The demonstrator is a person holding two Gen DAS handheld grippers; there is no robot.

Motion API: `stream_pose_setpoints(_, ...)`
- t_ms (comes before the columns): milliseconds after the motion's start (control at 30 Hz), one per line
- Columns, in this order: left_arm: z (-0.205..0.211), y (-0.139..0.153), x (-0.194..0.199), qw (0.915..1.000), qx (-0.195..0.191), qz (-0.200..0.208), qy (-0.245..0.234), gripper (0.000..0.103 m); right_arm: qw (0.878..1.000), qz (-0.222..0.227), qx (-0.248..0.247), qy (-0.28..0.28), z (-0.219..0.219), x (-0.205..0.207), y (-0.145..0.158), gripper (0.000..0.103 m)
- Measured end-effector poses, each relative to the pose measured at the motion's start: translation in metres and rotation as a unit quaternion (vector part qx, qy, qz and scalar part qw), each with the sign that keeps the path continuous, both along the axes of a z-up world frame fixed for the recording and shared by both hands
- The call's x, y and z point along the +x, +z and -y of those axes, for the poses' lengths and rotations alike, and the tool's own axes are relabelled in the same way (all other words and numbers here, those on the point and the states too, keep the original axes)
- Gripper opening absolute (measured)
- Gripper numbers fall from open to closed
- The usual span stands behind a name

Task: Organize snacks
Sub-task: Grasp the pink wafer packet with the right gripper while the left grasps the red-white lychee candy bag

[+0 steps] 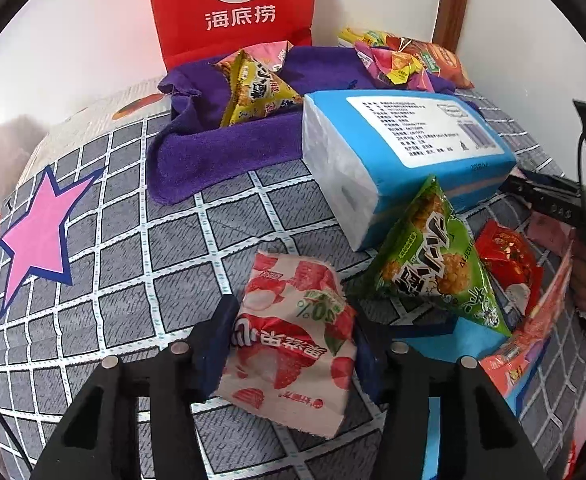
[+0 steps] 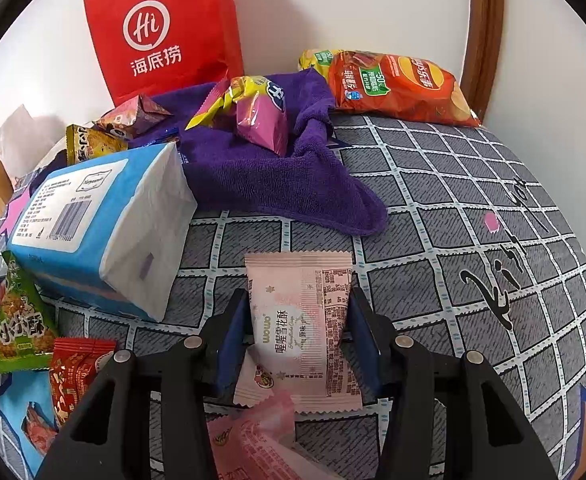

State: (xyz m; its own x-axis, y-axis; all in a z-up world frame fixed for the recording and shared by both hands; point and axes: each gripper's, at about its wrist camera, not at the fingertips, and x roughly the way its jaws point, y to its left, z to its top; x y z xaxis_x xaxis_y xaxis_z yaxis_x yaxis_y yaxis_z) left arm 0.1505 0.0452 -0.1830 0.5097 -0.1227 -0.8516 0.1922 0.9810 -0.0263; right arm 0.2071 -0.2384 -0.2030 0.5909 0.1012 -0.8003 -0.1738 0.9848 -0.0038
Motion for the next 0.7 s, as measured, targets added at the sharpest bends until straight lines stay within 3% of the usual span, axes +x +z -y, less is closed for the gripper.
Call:
stream_pose_setpoints(300, -0.023, 0.01, -0.012, 0.9965, -0.082, -0.014, 0.009, 0.047, 1.0, 0.001, 0.001, 0.0, 0.0, -0.001, 0.0, 0.05)
stream_pose_setpoints(500, -0.026, 0.027, -0.027, 0.9956, -0.088, -0.005, 0.033, 0.047, 1.0, 0.002, 0.004, -0.002, 0.001, -0.002, 0.0, 0.049)
stream_pose_setpoints(700, -0.023, 0.05, -0.029, 0.9956, -0.086, 0.0, 0.037, 0.047, 1.0, -0.008, 0.013, -0.005, -0.001, -0.005, 0.004, 0.041)
